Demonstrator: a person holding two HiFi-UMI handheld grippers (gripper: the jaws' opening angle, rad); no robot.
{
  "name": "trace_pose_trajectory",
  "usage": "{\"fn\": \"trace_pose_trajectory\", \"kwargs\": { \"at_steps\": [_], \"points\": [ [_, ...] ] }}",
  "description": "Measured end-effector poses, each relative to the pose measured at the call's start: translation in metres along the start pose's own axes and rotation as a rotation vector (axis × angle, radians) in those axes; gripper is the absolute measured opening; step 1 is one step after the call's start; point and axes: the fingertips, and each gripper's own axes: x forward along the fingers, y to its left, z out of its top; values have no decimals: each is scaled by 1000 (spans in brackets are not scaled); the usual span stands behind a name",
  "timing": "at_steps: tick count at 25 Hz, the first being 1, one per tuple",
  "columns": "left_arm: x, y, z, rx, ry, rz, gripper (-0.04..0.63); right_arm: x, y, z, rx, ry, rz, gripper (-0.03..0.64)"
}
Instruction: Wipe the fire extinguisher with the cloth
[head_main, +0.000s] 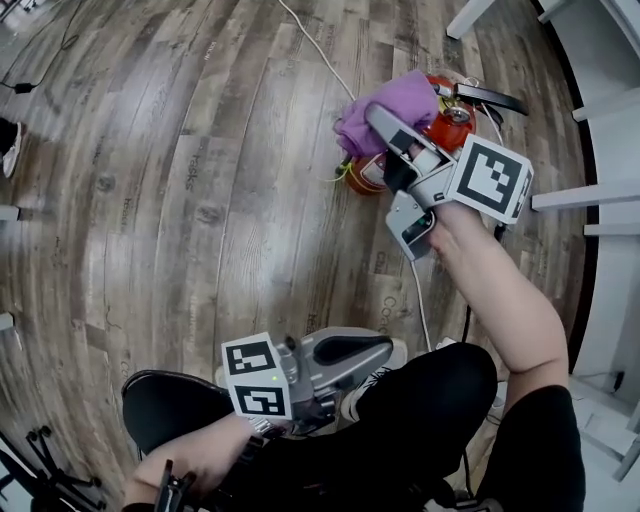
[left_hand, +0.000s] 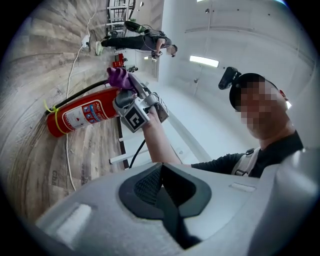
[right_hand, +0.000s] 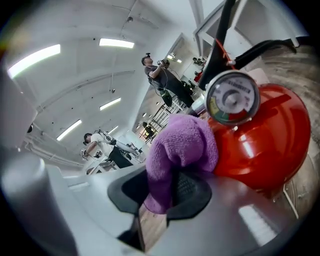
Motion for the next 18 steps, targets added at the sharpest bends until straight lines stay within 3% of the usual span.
{"fn": "trace_pose_trajectory", "kwargs": {
  "at_steps": [4,7,18],
  "points": [
    [-4,3,2,-6,-8,9,-2,7,-7,-24,7,29,20,83],
    [-4,6,3,-15,-7,9,-2,6,-41,-66,45,86,-70,83],
    [-1,21,2,-55,-2,28,-2,28,-196,-202,13,314,-325,83]
  ]
}}
